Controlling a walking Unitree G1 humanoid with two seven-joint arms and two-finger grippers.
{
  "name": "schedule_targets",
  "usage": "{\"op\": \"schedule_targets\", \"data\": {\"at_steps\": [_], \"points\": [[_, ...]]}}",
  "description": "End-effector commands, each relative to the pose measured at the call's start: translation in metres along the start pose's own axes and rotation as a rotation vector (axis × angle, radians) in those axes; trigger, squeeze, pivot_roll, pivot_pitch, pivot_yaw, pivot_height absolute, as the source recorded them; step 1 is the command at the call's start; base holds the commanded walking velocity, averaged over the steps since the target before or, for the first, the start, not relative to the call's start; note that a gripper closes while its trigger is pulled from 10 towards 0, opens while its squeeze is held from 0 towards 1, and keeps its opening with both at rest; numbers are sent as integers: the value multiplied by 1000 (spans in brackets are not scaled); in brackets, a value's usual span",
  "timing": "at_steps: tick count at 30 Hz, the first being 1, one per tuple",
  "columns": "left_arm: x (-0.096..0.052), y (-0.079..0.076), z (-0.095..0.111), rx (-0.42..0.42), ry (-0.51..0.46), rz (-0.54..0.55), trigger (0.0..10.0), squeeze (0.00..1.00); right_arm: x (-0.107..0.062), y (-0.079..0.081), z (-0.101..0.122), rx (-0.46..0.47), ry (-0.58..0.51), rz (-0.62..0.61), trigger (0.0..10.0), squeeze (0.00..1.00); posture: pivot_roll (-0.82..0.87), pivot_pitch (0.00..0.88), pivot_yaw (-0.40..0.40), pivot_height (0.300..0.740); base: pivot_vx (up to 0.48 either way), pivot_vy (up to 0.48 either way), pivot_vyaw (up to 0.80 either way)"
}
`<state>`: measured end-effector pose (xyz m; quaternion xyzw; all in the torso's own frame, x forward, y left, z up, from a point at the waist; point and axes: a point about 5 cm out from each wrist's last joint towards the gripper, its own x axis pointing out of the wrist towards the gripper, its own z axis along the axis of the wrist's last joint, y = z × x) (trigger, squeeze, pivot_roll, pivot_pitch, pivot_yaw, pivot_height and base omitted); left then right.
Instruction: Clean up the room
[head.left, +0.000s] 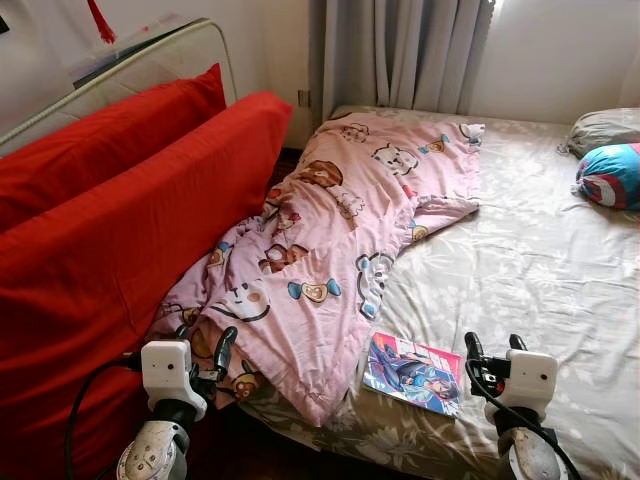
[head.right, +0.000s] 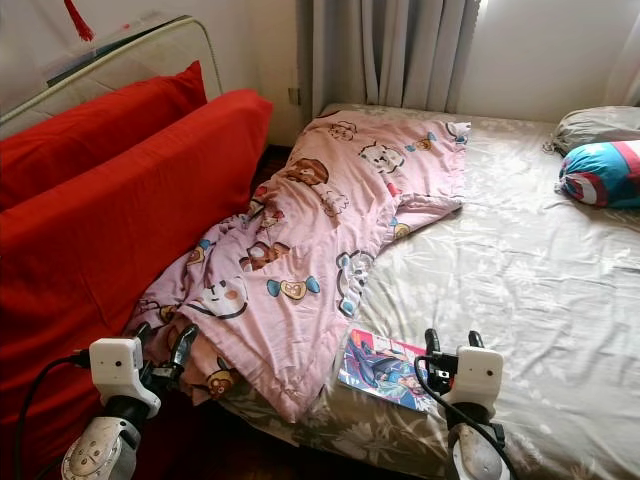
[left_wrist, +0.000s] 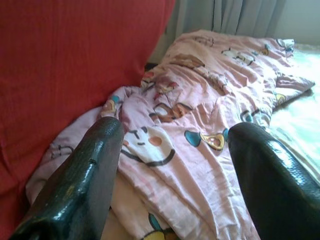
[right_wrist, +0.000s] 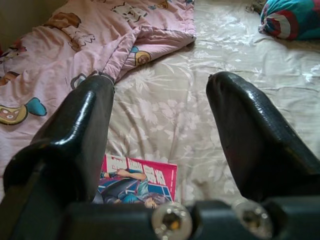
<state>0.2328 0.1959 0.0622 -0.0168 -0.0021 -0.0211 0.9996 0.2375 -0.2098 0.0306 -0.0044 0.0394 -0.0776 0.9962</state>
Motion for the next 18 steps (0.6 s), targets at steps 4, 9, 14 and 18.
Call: {"op": "schedule_targets", "data": {"at_steps": [4,9,14,18], "points": [[0,-1,5,-8,0,-4,10000,0,-2,2,7,3,-29,10,10000,0,-102,56,20,690,0,0,0],[-1,-2,4,-10,8,-3,10000,0,0,4,6,0,-13,14,10000,0,-99,59,18,690,0,0,0],[-3,-3,2,-13,20,-5,10000,0,1,5,7,-3,-5,16,10000,0,-100,52,20,665,0,0,0],[-3,-3,2,-13,25,-7,10000,0,0,6,7,0,-19,30,10000,0,-99,48,21,665,0,0,0]]}}
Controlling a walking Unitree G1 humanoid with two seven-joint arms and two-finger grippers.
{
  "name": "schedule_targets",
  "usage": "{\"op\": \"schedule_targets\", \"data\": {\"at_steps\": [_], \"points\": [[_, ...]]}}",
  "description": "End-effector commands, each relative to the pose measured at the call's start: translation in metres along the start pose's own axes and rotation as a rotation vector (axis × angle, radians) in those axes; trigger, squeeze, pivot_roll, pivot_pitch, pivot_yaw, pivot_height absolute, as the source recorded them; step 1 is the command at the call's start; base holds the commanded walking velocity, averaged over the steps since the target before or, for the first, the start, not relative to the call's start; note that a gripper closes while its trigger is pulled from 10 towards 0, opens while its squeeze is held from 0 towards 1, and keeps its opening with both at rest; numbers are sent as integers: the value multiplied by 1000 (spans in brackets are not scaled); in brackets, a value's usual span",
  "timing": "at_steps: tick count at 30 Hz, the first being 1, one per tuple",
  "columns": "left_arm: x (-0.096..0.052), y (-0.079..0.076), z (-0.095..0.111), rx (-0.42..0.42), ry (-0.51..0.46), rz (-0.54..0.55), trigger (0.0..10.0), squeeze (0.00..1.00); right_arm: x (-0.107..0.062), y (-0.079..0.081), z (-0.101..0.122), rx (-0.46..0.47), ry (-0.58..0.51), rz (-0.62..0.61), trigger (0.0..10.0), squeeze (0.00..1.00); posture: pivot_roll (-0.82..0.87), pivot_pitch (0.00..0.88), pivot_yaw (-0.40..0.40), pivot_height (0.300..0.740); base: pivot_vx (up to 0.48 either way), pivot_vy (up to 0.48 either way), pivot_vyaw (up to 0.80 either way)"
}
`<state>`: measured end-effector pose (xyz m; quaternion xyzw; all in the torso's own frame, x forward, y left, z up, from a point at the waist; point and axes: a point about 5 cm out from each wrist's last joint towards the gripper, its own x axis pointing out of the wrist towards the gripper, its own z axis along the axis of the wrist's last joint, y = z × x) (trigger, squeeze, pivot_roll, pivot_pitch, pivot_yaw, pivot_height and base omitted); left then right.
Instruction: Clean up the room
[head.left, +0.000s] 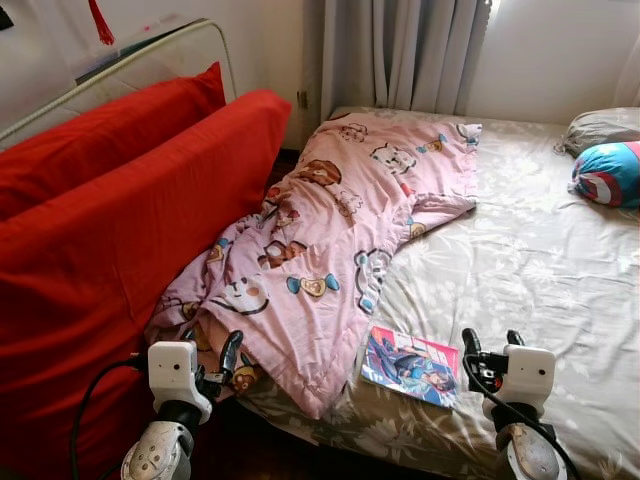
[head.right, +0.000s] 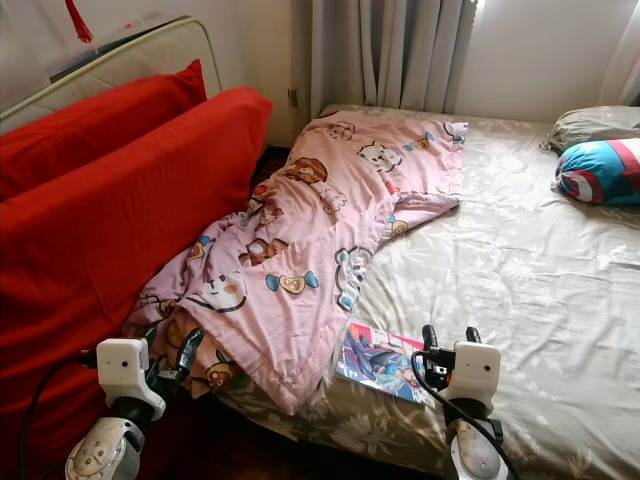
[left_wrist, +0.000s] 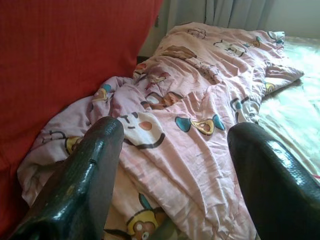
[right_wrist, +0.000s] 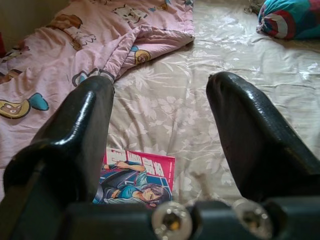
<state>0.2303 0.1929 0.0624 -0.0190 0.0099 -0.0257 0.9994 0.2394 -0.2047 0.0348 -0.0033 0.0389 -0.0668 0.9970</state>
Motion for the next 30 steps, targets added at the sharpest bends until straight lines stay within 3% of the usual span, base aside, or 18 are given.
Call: {"op": "schedule_targets", "data": {"at_steps": [1,13,30], "points": [[-1,0,2,-8,4,0,10000,0,0,1,2,-3,-10,7,10000,0,-100,45,21,665,0,0,0],[-2,2,-1,-1,26,4,10000,0,1,7,-3,-4,45,23,10000,0,-91,61,22,665,0,0,0],[-4,4,-6,-1,50,9,10000,0,5,13,-3,12,38,58,10000,0,-83,83,26,655,0,0,0]]}}
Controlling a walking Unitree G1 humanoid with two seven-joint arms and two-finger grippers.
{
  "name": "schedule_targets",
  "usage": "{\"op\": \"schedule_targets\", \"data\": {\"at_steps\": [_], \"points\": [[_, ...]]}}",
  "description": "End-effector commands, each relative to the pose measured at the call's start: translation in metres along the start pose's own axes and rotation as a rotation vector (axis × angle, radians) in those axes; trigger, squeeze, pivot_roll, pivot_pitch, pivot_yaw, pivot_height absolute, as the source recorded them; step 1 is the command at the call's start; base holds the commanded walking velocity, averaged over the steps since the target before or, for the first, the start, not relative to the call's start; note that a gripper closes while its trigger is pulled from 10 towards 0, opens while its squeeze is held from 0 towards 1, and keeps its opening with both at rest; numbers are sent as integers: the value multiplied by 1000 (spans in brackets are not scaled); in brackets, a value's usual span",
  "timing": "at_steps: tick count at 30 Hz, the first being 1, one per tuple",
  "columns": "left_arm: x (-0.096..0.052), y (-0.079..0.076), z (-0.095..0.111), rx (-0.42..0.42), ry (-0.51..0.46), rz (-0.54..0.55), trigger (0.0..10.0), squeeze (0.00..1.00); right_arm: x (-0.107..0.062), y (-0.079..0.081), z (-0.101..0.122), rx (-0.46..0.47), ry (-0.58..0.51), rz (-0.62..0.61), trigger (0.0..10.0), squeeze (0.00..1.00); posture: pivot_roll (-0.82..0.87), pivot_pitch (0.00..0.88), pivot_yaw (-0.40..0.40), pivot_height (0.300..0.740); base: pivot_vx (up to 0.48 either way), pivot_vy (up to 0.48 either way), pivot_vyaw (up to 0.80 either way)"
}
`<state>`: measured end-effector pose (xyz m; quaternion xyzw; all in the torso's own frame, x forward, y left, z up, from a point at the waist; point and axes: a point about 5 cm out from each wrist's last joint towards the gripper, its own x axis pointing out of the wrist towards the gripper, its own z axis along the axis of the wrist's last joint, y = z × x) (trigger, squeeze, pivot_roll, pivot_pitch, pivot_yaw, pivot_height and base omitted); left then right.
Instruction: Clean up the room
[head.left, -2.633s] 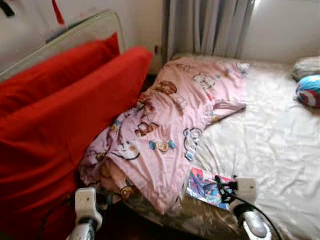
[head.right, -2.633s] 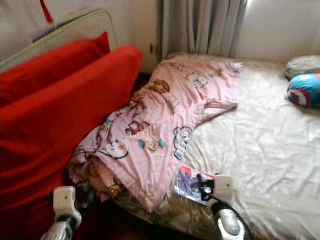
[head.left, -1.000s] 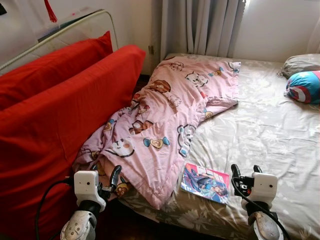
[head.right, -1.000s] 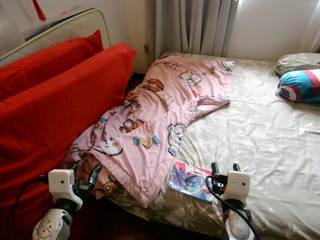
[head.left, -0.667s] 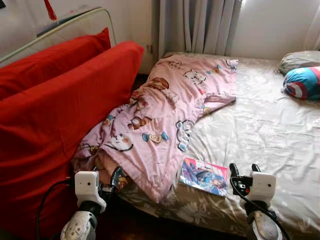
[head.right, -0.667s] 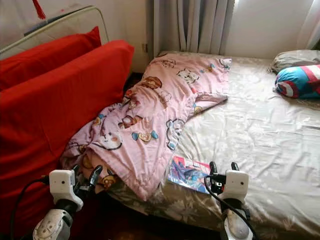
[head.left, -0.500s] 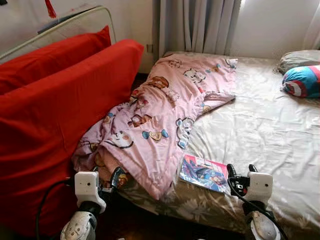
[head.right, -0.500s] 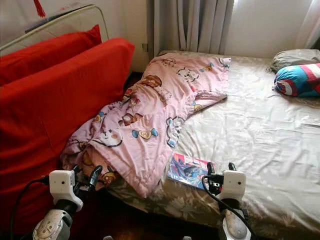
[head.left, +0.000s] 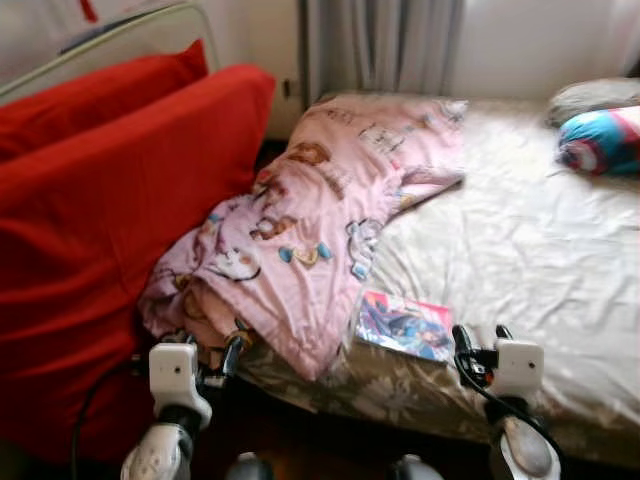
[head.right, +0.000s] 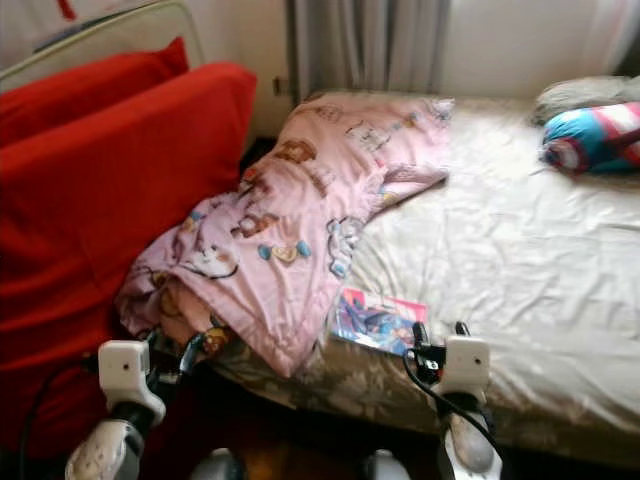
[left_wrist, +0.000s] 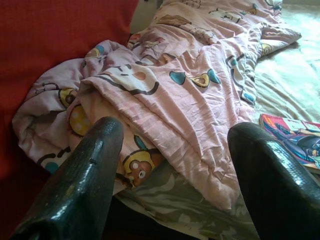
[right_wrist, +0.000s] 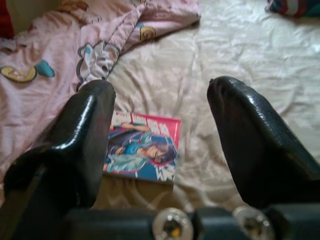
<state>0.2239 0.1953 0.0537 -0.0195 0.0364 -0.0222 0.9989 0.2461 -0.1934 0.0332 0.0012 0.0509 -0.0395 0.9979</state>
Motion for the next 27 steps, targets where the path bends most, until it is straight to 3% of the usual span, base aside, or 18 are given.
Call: {"op": "schedule_targets", "data": {"at_steps": [1,27], "points": [[2,1,2,2,-2,1,10000,0,0,1,-2,6,15,5,10000,0,-83,83,26,655,0,0,0],[2,-3,1,7,10,-13,10000,0,1,7,-8,15,53,22,10000,0,-83,90,30,620,0,0,0]]}}
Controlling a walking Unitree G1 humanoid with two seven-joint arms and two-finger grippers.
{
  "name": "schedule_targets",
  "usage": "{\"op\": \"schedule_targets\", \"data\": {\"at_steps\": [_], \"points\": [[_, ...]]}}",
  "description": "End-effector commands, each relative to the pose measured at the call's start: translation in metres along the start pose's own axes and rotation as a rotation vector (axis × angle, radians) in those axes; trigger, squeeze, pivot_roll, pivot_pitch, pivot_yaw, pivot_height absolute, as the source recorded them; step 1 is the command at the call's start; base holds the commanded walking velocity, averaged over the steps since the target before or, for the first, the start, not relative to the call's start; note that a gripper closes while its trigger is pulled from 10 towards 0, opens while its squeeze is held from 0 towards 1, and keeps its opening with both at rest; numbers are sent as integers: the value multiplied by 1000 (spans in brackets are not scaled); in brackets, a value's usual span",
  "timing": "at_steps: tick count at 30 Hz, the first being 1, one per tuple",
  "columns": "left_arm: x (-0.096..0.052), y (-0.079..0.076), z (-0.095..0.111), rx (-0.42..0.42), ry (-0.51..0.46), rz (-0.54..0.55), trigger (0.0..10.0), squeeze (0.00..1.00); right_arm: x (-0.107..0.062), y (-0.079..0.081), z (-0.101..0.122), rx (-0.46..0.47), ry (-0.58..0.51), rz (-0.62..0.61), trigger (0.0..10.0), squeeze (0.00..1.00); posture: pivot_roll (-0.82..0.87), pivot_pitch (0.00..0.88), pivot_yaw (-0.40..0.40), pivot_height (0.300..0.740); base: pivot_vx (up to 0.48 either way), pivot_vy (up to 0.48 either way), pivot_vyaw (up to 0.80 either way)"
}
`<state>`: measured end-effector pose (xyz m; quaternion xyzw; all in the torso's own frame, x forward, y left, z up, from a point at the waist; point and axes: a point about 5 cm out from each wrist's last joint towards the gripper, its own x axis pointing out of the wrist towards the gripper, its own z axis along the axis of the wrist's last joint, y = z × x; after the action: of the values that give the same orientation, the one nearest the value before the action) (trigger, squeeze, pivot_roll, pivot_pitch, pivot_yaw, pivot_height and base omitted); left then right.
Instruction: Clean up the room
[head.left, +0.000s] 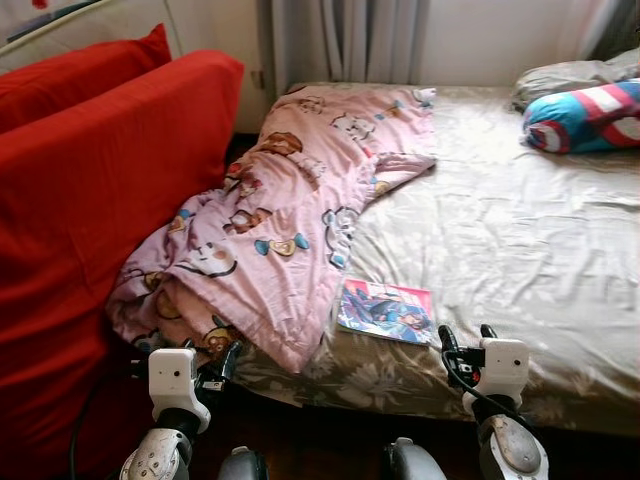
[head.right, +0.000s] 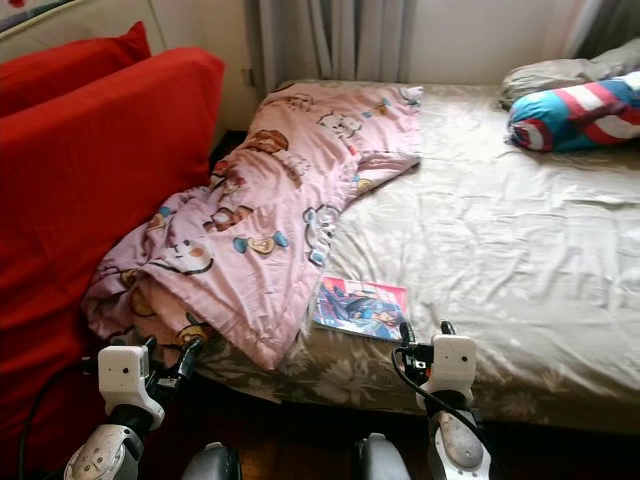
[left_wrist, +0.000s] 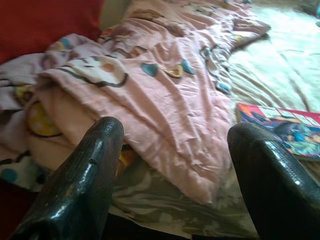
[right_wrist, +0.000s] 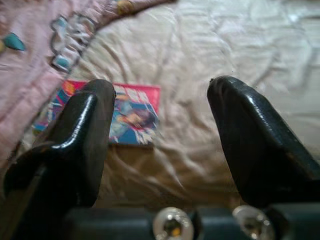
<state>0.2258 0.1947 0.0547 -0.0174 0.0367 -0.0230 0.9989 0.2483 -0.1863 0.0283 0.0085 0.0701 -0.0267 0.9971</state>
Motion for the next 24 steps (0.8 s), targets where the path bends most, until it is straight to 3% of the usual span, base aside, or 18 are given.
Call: {"op": "schedule_targets", "data": {"at_steps": [1,21,24], "points": [[1,-3,0,4,9,-13,10000,0,-1,0,-2,-2,9,-4,10000,0,-83,90,30,615,0,0,0],[1,-8,3,-1,10,-26,10000,0,-2,5,-1,13,-9,25,10000,0,-82,92,31,615,0,0,0],[1,-8,4,-3,9,-31,10000,0,-2,6,-1,6,-11,37,10000,0,-81,92,32,615,305,0,0]]}}
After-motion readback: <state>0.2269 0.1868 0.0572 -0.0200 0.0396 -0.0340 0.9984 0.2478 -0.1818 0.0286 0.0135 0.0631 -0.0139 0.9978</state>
